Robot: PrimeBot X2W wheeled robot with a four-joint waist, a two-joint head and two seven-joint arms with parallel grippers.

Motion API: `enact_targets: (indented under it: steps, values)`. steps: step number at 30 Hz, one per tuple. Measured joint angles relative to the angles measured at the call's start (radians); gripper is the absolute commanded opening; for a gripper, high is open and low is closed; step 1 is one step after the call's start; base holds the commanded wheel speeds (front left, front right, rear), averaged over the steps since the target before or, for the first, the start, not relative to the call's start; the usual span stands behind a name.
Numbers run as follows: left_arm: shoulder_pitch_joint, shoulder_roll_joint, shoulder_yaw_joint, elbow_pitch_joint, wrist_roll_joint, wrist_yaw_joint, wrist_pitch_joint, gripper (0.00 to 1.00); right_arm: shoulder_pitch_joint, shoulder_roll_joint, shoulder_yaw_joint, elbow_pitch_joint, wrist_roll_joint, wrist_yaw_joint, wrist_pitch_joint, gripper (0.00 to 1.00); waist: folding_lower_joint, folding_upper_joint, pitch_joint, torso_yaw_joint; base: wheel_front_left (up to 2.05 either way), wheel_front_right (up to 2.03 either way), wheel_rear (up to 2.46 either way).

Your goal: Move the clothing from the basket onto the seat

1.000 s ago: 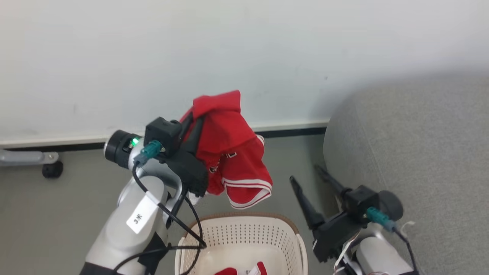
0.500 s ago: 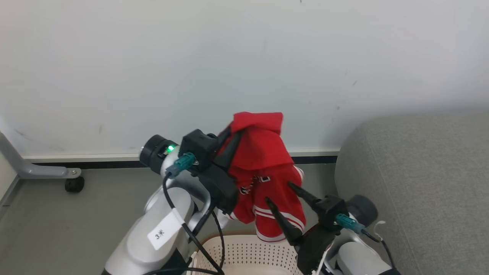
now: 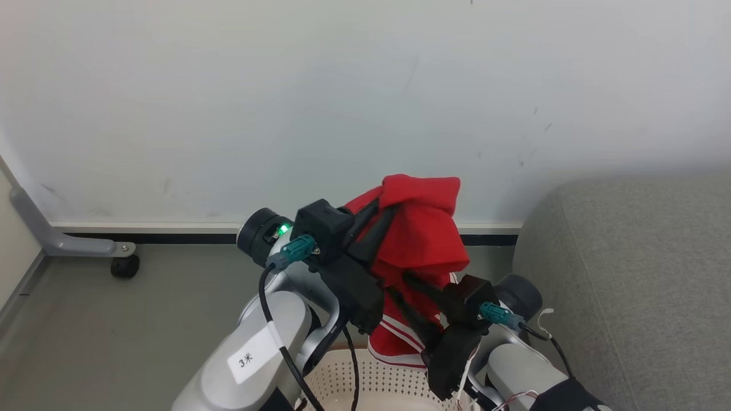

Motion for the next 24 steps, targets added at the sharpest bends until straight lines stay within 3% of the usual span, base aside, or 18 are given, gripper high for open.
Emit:
enact_targets:
  steps: [1,14,16,17,18,19,24]
  values:
    - [0.002,0.0,0.007,0.0,0.0,0.004,0.004,0.0,-0.004,0.0,0.003,0.002,0.006,0.0,0.0,0.0,0.0,0.0,0.002,-0.002,0.0,0.0,0.0]
    - [0.037,0.029,0.09,0.002,-0.026,0.056,0.03,0.0,-0.048,0.0,-0.004,0.024,0.064,0.0,0.0,0.0,0.0,0.0,0.022,-0.058,0.0,0.0,0.0]
    - [0.046,0.033,0.097,0.004,-0.027,0.061,0.03,0.45,-0.053,0.0,-0.013,0.025,0.072,0.0,0.0,0.0,0.0,0.0,0.024,-0.07,0.0,0.0,0.0]
    - [0.048,0.035,0.102,0.004,-0.028,0.065,0.03,0.49,-0.058,0.0,-0.019,0.025,0.072,0.0,0.0,0.0,0.0,0.0,0.025,-0.076,0.0,0.0,0.0]
    - [0.05,0.037,0.107,0.004,-0.033,0.066,0.029,0.86,-0.064,0.0,-0.025,0.025,0.072,0.0,0.0,0.0,0.0,0.0,0.026,-0.082,0.0,0.0,0.0]
    - [0.054,0.039,0.114,0.004,-0.038,0.07,0.026,1.0,-0.069,0.0,-0.031,0.026,0.072,0.0,0.0,0.0,0.0,0.0,0.027,-0.088,0.0,0.0,0.0]
    - [0.084,0.05,0.133,0.004,-0.058,0.083,0.011,1.0,-0.094,-0.002,-0.06,0.027,0.071,0.0,0.0,0.0,0.0,0.0,0.029,-0.118,0.0,0.0,0.0]
